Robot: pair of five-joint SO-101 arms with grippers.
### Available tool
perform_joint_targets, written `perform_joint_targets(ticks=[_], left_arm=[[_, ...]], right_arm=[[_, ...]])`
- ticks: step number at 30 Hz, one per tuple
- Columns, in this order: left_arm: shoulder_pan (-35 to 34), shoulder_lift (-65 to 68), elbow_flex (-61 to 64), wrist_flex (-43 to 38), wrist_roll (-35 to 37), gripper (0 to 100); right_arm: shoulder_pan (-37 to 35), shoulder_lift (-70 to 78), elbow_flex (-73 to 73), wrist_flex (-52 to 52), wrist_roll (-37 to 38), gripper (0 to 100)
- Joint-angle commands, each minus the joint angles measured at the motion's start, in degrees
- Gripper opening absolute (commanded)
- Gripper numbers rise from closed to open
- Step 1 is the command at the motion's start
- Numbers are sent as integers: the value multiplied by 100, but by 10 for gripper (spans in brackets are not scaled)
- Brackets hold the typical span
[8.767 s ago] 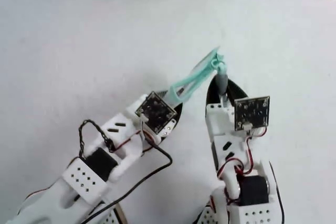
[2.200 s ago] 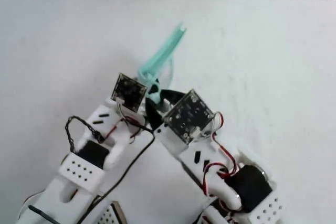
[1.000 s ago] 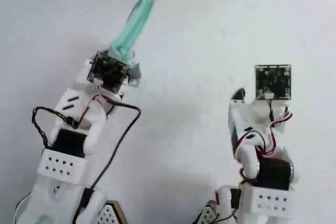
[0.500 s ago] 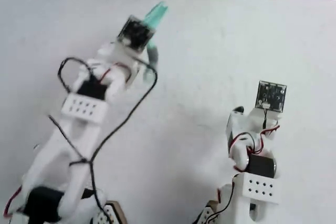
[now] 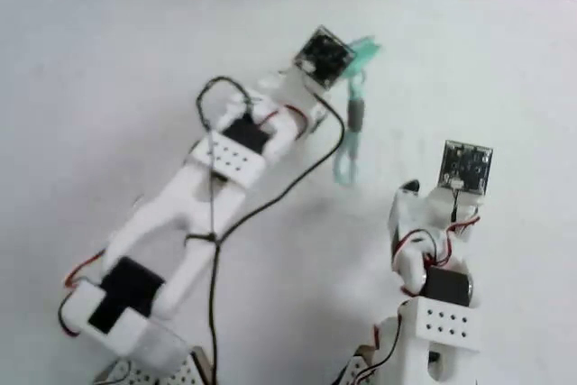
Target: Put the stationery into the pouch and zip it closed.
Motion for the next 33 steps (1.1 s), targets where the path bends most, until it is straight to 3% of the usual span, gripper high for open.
perform_joint_targets(ticks=[1,6,10,15,22,25,29,33], left_arm=[[119,593,-571,985,1204,196],[479,585,-905,1714,1301,224],[1156,444,-914,2286,1257,238],[1692,4,-914,2910,668,237],[1112,-514,-879,3288,167,233],[901,-989,-985,3912,70,247],[1270,-1851,-1020,4580,-229,279],[1508,-2360,-1020,4668,-325,279]], right_arm=[[84,-48,-26,-92,-26,280],[84,-48,-26,-92,-26,280],[84,-48,-26,-101,-18,280],[92,-48,-26,-101,352,280],[92,-48,-26,-101,378,280],[92,-48,-26,-101,404,279],[92,-48,-26,-101,413,279],[75,-48,-18,-101,413,279]])
